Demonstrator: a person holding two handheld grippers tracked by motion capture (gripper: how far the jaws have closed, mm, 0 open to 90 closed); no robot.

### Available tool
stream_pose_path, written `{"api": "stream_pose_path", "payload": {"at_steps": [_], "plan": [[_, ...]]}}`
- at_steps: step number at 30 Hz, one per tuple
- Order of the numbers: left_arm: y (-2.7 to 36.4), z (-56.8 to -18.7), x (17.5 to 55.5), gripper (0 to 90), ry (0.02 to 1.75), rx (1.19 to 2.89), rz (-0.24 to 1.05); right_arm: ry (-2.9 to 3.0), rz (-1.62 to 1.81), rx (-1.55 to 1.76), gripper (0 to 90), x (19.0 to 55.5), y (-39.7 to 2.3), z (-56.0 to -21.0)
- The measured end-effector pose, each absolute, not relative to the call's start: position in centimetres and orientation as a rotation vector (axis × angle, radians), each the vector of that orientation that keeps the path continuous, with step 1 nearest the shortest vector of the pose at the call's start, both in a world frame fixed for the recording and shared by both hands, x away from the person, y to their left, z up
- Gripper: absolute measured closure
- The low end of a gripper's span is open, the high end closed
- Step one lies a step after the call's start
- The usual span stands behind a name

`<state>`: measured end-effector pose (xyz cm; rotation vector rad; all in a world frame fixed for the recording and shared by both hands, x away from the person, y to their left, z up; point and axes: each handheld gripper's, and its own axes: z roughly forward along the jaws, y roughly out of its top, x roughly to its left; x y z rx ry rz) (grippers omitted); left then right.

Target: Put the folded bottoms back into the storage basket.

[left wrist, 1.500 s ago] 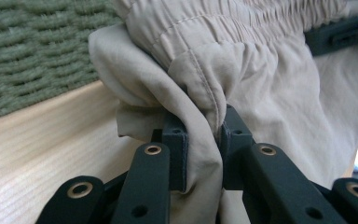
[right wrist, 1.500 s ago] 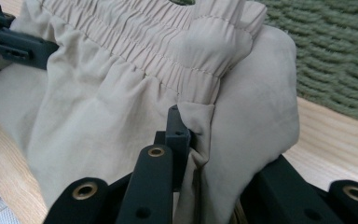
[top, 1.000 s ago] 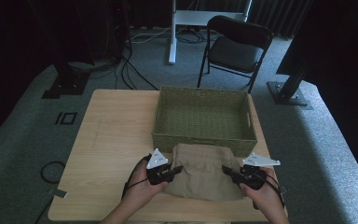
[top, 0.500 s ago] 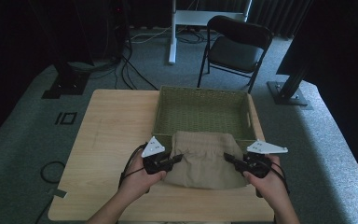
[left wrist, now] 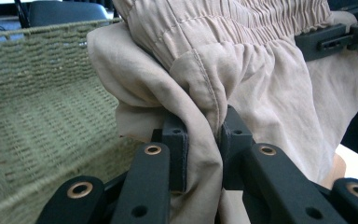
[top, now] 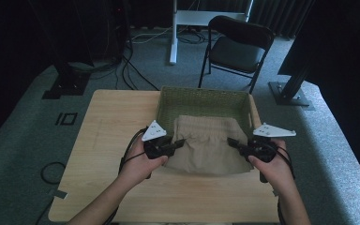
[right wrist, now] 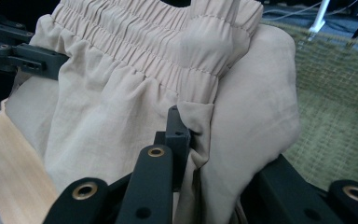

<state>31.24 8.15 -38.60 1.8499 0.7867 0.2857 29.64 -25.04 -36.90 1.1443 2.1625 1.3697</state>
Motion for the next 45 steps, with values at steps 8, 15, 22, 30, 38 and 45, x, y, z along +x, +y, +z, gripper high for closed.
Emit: {"api": "stream_pose_path", "payload": {"at_steps": [8, 15, 22, 30, 38, 45], "plan": [[8.1, -37.1, 32.6, 78.0, 0.777, 1.837, 0.305, 2.149, 1.384, 1.134, 77.9, 31.3, -25.1, -35.5], [8.1, -36.0, 34.2, 78.1, 0.769, 1.819, 0.315, 2.130, 1.410, 1.144, 78.0, 33.0, -25.3, -34.4], [8.2, -34.9, 35.7, 78.1, 0.760, 1.785, 0.302, 2.116, 1.429, 1.154, 78.0, 34.6, -25.4, -33.4], [8.1, -34.4, 37.7, 78.0, 0.780, 1.780, 0.292, 2.115, 1.426, 1.180, 78.0, 36.6, -25.4, -32.6], [8.2, -34.3, 40.1, 78.0, 0.814, 1.792, 0.310, 2.139, 1.439, 1.193, 77.9, 39.2, -25.3, -32.1], [8.0, -34.9, 42.0, 78.1, 0.830, 1.785, 0.300, 2.128, 1.430, 1.247, 78.0, 41.5, -25.2, -33.0]]}}
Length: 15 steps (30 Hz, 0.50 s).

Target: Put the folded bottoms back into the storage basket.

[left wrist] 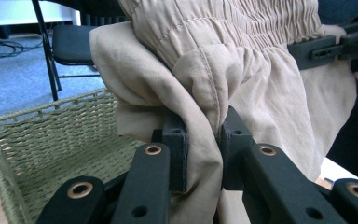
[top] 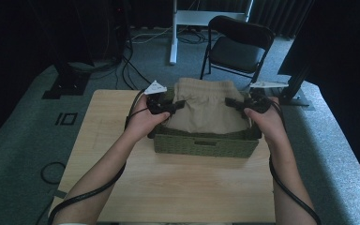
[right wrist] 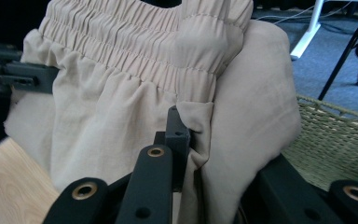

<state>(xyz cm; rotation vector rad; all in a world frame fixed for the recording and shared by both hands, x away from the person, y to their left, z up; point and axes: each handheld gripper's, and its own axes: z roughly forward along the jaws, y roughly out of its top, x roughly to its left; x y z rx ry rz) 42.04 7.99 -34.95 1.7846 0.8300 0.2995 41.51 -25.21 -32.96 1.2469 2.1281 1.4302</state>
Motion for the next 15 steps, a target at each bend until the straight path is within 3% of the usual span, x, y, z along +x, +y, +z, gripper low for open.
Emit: {"api": "stream_pose_path", "payload": {"at_steps": [15], "plan": [[6.7, -37.6, 46.5, 78.0, 0.855, 1.786, 0.262, 2.122, 1.382, 1.358, 78.0, 45.2, -26.1, -35.2]]}}
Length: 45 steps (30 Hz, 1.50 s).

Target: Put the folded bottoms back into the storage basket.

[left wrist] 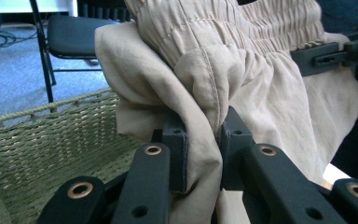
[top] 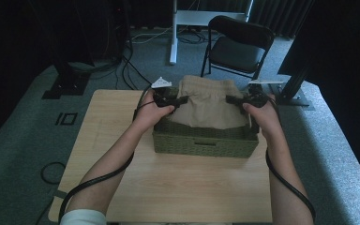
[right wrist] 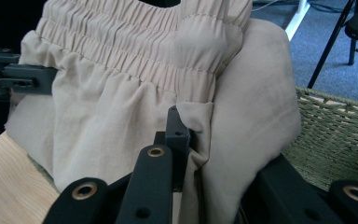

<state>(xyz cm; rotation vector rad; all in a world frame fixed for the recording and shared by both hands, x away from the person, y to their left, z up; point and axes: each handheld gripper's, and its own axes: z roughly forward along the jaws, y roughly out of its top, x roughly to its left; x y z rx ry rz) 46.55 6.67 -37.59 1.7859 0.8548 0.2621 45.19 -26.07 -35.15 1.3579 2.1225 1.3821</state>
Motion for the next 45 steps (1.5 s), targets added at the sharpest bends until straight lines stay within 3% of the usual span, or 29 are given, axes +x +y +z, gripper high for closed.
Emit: {"api": "stream_pose_path", "payload": {"at_steps": [24, 45], "plan": [[4.9, -43.0, 51.0, 78.1, 0.948, 1.802, 0.241, 2.096, 1.306, 1.481, 77.9, 49.8, -26.6, -41.5], [4.4, -47.8, 52.5, 78.0, 1.070, 1.862, 0.195, 2.154, 1.157, 1.589, 77.9, 52.1, -25.5, -46.7]]}}
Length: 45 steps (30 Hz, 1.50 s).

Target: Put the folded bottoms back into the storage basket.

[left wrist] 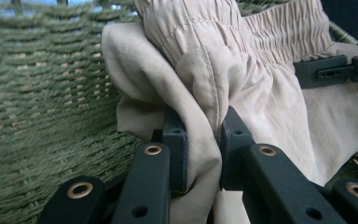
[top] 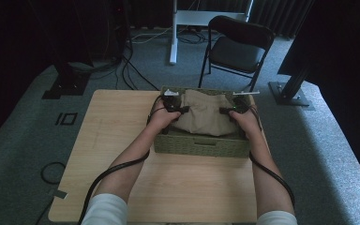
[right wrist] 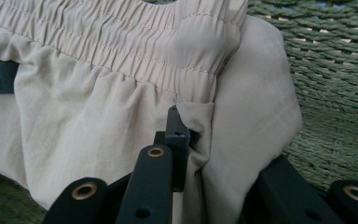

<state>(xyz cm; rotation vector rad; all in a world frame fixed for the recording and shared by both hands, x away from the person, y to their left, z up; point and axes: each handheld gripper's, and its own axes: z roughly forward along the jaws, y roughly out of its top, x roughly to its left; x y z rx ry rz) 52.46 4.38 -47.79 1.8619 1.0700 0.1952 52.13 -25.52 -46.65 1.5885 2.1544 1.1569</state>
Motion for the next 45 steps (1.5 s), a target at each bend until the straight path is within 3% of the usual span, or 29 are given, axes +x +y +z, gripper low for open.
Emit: {"api": "stream_pose_path", "payload": {"at_steps": [13, 30, 35, 42, 45], "plan": [[3.1, -50.1, 52.7, 77.9, 1.147, 1.934, 0.212, 2.203, 1.008, 1.660, 77.6, 53.2, -24.9, -49.6], [2.6, -51.4, 53.1, 73.2, 1.225, 2.034, 0.229, 2.260, 0.854, 1.689, 73.8, 53.9, -24.1, -50.8], [2.5, -51.8, 53.0, 64.5, 1.239, 2.039, 0.227, 2.243, 0.813, 1.692, 62.8, 53.9, -24.1, -51.0], [2.8, -51.7, 53.2, 33.7, 1.203, 1.999, 0.327, 2.202, 0.778, 1.652, 47.3, 53.7, -24.1, -50.8], [2.8, -51.5, 53.2, 27.6, 1.179, 1.986, 0.362, 2.169, 0.761, 1.636, 39.6, 53.7, -24.0, -50.5]]}}
